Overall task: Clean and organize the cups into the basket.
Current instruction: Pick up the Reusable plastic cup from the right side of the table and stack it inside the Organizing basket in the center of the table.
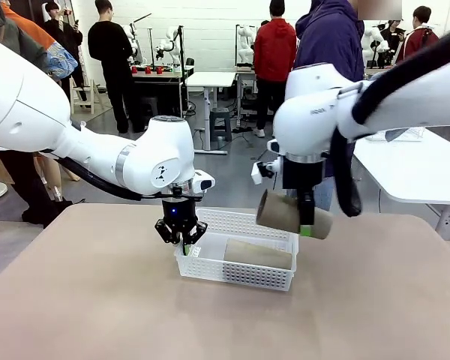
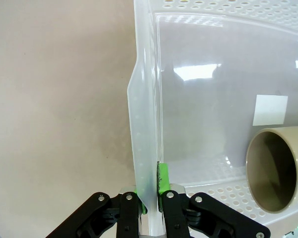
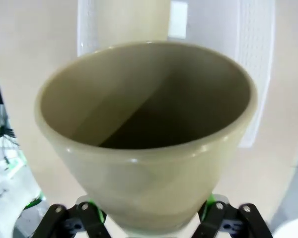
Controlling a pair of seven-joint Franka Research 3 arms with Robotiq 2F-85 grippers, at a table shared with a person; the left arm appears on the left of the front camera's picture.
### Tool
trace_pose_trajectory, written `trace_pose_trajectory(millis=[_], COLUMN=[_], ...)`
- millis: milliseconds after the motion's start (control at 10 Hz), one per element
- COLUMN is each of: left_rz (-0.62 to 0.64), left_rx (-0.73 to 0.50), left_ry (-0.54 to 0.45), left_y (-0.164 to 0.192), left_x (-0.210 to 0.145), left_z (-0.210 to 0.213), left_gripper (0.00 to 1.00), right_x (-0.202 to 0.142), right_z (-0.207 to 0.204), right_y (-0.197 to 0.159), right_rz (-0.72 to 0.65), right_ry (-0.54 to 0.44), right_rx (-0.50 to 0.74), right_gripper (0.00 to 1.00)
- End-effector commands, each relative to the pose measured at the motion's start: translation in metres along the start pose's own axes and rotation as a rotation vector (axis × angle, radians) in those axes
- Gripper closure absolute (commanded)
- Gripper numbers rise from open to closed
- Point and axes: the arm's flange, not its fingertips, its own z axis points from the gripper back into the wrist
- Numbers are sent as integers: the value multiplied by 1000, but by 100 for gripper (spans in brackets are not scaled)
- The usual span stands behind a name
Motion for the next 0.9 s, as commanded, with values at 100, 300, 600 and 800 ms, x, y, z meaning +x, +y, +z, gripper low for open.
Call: trace_pose_trajectory(millis=[100, 300, 600, 800], left_rz=[-2, -2, -2, -2], left_rx=[4, 4, 4, 4], left_ry=[-1, -1, -1, -1], left_y=[1, 1, 1, 1], left_x=[0, 0, 0, 0], left_z=[-1, -1, -1, -1], left_gripper=[100, 100, 100, 100], right_x=[19, 24, 23, 22], right_z=[10, -2, -20, -29], right_y=[-27, -37, -39, -37], right_rz=[37, 62, 91, 108], right_ry=[-61, -138, -250, -279], right_rx=[69, 97, 94, 91], right_gripper=[19, 19, 19, 19])
